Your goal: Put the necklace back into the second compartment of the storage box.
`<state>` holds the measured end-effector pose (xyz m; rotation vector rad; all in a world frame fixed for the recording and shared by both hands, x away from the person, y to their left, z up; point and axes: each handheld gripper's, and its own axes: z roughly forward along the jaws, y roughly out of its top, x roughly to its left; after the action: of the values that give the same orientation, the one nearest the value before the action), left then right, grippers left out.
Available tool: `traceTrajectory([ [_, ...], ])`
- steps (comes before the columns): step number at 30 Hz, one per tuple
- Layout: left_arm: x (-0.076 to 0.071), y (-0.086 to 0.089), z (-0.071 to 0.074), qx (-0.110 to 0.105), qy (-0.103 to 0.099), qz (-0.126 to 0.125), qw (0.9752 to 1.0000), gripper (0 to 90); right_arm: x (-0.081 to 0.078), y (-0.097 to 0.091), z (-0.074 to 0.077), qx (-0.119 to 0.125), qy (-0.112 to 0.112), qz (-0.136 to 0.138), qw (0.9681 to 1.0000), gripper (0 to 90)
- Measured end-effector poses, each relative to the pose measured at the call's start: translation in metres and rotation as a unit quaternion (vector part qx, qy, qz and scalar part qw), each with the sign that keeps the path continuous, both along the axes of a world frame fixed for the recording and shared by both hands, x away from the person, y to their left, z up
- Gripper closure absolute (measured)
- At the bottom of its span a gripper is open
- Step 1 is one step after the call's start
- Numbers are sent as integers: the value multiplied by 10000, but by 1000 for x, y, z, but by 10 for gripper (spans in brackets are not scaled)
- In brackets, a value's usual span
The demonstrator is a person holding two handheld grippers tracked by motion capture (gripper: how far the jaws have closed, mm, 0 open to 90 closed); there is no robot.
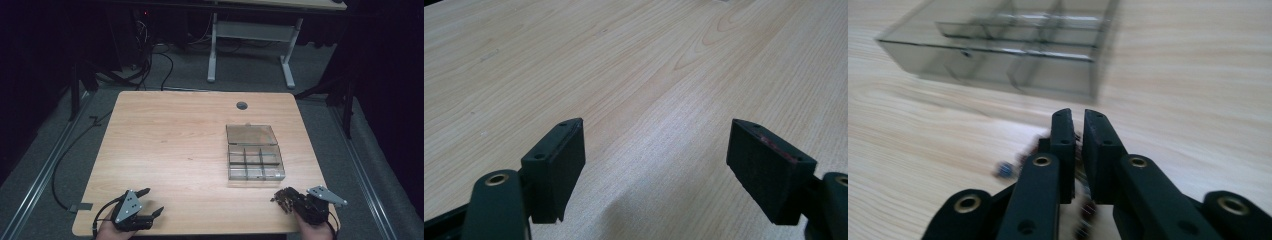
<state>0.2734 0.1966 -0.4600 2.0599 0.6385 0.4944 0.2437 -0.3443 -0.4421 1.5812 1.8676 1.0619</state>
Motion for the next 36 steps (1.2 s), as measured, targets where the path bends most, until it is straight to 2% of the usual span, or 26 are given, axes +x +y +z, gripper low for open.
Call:
traceTrajectory([
  [4,0,0,0,12,8,-6,10000,239,-3,-9,-5,-48,148,-148,9998,866],
  [7,0,0,0,16,3,0,10000,239,0,-7,-7,-73,251,-100,9996,867],
  [17,0,0,0,11,8,-1,10000,239,2,9,-6,-224,227,210,9993,872],
  [25,0,-1,0,23,11,5,10000,239,7,17,-11,-240,419,379,9981,881],
  [36,0,-1,0,39,16,27,10000,239,10,35,-12,-307,410,671,9964,880],
])
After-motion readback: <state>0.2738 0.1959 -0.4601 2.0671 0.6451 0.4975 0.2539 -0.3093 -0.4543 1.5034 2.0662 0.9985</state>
